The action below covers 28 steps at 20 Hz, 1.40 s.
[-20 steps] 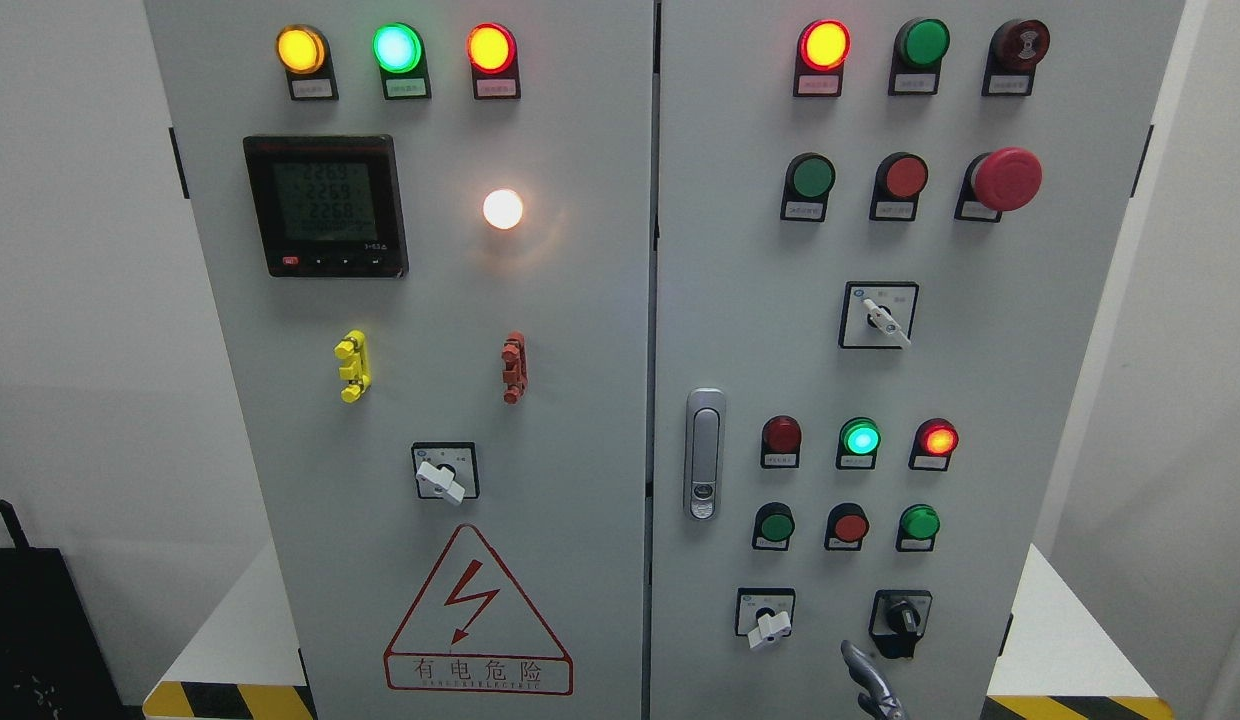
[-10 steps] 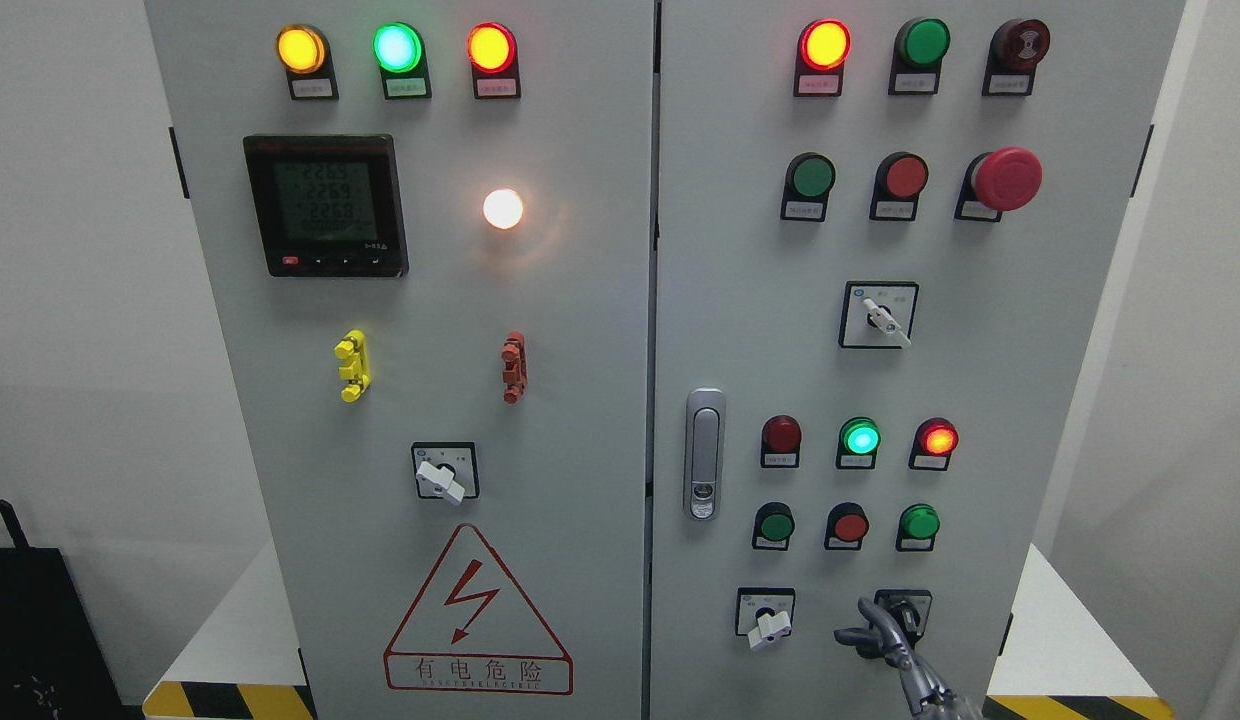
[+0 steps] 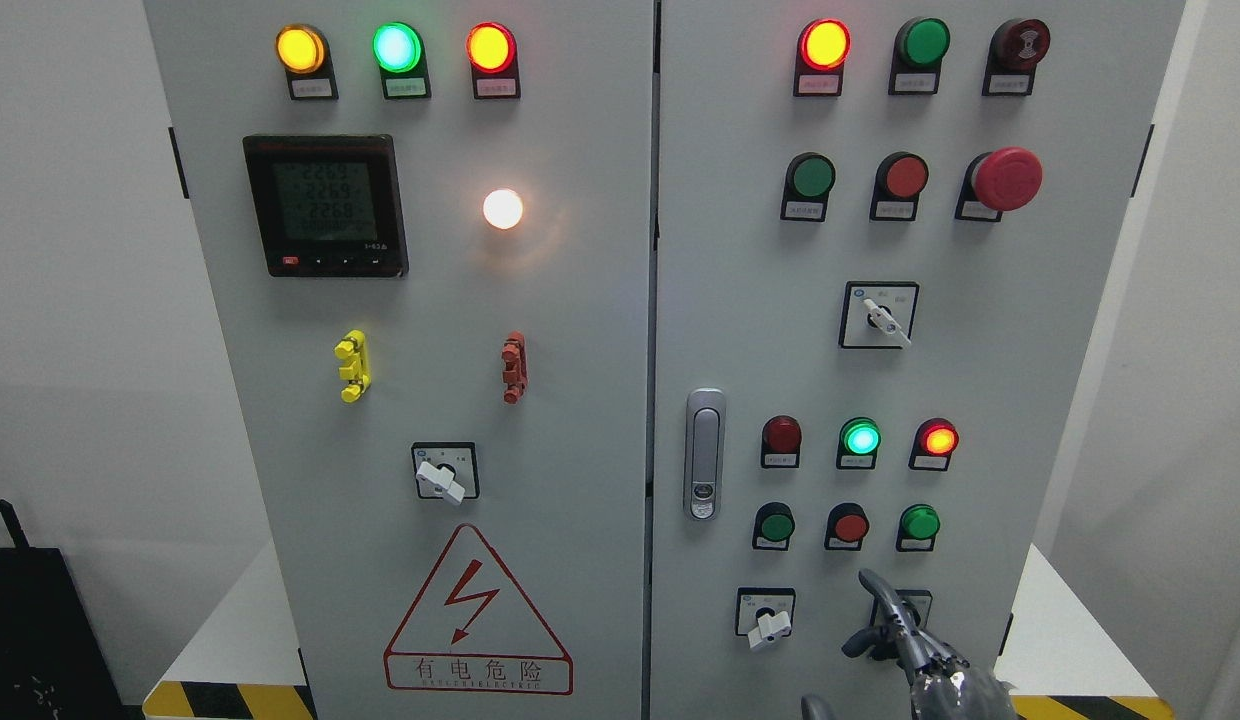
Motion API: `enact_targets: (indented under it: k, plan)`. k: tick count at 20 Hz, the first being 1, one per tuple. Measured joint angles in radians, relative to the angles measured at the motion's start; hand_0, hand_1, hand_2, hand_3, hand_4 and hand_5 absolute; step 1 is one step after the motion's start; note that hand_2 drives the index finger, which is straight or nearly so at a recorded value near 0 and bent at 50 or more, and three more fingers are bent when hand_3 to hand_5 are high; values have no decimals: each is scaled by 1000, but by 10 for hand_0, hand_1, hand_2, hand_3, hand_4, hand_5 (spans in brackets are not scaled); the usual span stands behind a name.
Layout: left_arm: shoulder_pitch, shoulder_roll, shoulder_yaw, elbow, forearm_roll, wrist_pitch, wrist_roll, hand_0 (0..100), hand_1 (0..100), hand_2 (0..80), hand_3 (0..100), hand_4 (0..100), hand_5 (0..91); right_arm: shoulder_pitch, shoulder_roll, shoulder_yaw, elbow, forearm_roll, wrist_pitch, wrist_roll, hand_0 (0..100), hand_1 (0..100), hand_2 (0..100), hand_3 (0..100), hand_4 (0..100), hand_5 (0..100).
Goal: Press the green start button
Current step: 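Raise the right hand toward the lower green push button, then press the green push button with the right hand's extended finger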
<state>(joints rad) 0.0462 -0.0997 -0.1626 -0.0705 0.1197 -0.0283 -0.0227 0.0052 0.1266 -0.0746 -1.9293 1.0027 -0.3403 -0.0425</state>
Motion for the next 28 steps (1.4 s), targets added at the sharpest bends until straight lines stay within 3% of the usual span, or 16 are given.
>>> enact_targets:
  k: [11,28]
  plan:
    - [0,0,0,0,0,0,0,120,556,0,0,0,0,-66,1,24,59,150,4,-19,440,333,0,578,643,717]
    - [0,0,0,0,0,0,0,120,556,0,0,0,0,-149,2,64,163,207,21,-28,452,334,0,580,643,711]
